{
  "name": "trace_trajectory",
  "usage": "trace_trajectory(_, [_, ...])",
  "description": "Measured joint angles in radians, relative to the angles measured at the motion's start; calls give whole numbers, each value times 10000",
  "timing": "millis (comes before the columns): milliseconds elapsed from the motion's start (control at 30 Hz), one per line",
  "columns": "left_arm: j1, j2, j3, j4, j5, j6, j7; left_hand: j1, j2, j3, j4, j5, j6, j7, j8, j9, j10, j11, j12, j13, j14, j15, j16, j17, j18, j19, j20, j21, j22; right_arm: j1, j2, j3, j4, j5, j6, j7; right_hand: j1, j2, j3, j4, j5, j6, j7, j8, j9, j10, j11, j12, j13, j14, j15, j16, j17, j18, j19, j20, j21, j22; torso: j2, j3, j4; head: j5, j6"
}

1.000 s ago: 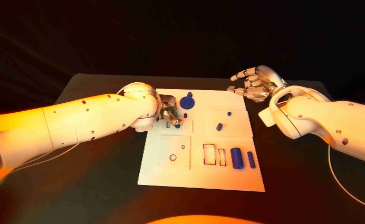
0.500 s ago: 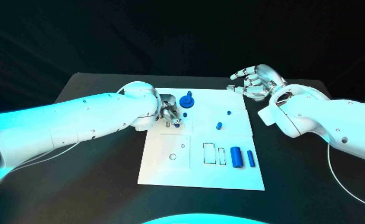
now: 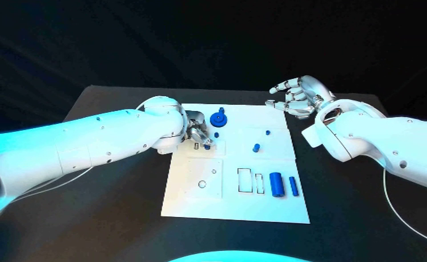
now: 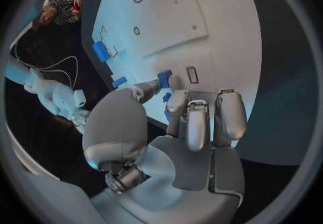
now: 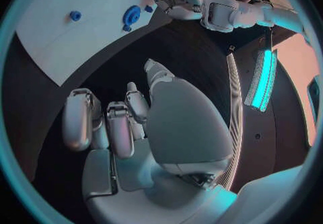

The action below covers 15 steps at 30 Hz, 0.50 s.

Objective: Assemble the parts on the task board

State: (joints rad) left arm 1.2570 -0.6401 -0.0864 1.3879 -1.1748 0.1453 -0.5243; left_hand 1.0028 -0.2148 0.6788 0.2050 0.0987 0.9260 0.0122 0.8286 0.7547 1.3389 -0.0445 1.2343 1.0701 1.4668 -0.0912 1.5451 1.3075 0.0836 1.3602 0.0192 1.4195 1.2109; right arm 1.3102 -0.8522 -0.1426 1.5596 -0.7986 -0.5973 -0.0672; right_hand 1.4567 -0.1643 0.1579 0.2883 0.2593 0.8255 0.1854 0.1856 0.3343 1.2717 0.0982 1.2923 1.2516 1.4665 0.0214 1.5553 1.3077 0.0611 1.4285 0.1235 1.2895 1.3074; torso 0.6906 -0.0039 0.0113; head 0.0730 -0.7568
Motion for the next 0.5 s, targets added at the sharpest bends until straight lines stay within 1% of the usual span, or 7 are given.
trace_trajectory(67, [-6, 0, -6, -20, 13, 0, 2, -9, -9, -121, 90, 0, -6, 4, -1, -1, 0, 0, 0, 14, 0, 0, 0, 0, 0, 0, 0, 0, 0, 0, -2, 0, -1, 0, 0, 1, -39, 39, 0, 0, 0, 0, 0, 0, 0, 0, 0, 0, -13, 0, 0, 0, 0, 3, -36, 37, 0, 0, 0, 0, -3, 0, 8])
trace_trajectory(133, [-9, 0, -8, -34, 21, -1, 4, -9, -9, -197, 148, 0, -6, 4, -1, 4, 0, 0, 0, 14, 0, 0, 0, 0, 0, 0, 0, 0, 7, 0, -3, 0, -1, 1, 0, 2, -39, 39, 0, 0, 0, 0, 0, 0, 0, 0, 0, 0, -14, 0, 0, 0, 0, 2, -37, 37, 0, -1, 0, 1, -4, 0, 12])
trace_trajectory(200, [-11, 0, -9, -51, 32, -2, 6, -61, 44, -264, 214, 0, -5, 2, -1, 17, 0, 0, 0, 15, 0, 0, -1, 0, -1, -1, 1, 0, 7, 0, -3, 0, -1, 1, -1, 3, -39, 39, 0, 0, 0, 0, 0, 0, 0, 0, 0, 0, -14, 0, 0, 0, -1, 2, -36, 37, 0, -1, 0, 3, -5, 0, 17])
trace_trajectory(333, [-12, 3, -9, -75, 49, -6, 11, -61, 43, -421, 338, 0, -4, 1, -1, 32, -1, 0, 0, 24, 0, 0, -1, -1, 0, -1, 1, 0, 6, 0, -6, 0, -1, 2, -1, 6, -39, 39, 0, 0, 0, 0, 0, 0, 0, 0, 0, 0, -28, 0, 0, 0, -1, 3, -36, 37, -40, -1, 0, 4, -5, 4, 19])
trace_trajectory(500, [-15, -4, -10, -94, 69, -23, 13, -61, 44, -791, 574, 0, 17, 22, -49, 65, -1, 1, 0, 51, 0, 1, -1, -1, 0, -2, 1, 0, 6, 0, -9, 0, -1, 2, -2, 10, -38, 39, 0, 0, 0, 0, 0, 0, -11, 0, 0, 0, -28, 0, 0, 0, -2, 2, -36, 37, -39, -1, 0, 3, -8, 5, 32])
